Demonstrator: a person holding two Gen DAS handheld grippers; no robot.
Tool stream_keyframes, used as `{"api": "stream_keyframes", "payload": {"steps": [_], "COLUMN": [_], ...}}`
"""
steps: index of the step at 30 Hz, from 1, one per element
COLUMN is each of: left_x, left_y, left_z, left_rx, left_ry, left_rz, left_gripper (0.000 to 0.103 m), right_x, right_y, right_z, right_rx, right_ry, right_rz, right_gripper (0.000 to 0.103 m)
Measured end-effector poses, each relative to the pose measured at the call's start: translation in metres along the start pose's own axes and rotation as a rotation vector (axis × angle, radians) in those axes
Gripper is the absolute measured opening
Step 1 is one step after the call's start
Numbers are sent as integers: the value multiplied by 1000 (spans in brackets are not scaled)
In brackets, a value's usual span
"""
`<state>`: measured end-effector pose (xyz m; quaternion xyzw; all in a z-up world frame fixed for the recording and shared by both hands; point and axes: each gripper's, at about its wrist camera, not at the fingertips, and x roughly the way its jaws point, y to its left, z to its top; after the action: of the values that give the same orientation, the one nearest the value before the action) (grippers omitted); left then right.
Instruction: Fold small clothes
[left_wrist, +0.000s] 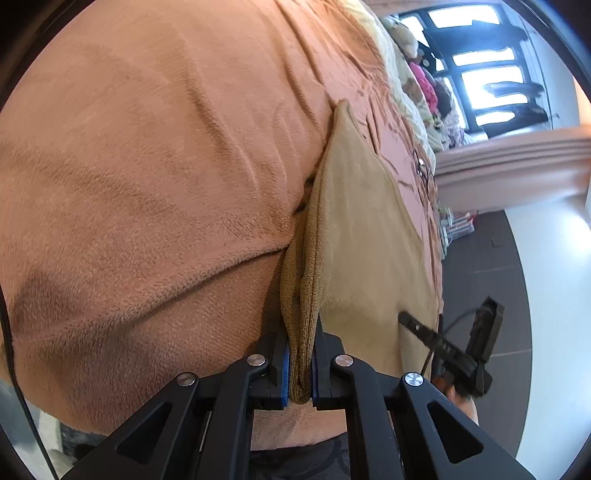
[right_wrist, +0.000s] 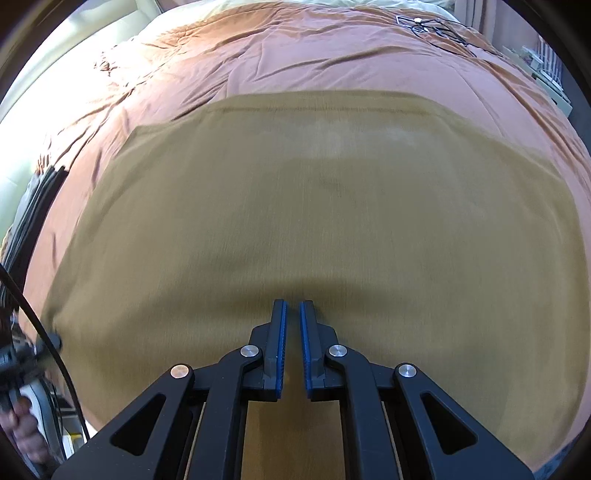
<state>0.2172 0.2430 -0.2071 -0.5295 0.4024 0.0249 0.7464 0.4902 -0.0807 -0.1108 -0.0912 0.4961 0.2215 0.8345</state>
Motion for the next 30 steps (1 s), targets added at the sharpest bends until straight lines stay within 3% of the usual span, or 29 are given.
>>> {"api": "stream_keyframes", "payload": {"steps": [9,19,26,30], "left_x": [-3,-3,-2,-4], "left_y": [6,7,11,11], "left_z": [-6,-9,-8,-6], "left_rx": [-64,-84,-88,-102], "left_ry": [-5,4,12,16], "left_rz": [0,-1,-16,-45], "left_gripper": [8,8,8,7], "right_x": [40,72,81,73], "right_y": [-8,-20,-21,-13], "right_z": [72,121,143,126], "right_rx": [27,59,63,45], "right_ry": [-7,-12,22,42], "right_rz": [-25,-59,-79,-52], "right_gripper": [4,4,4,4]}}
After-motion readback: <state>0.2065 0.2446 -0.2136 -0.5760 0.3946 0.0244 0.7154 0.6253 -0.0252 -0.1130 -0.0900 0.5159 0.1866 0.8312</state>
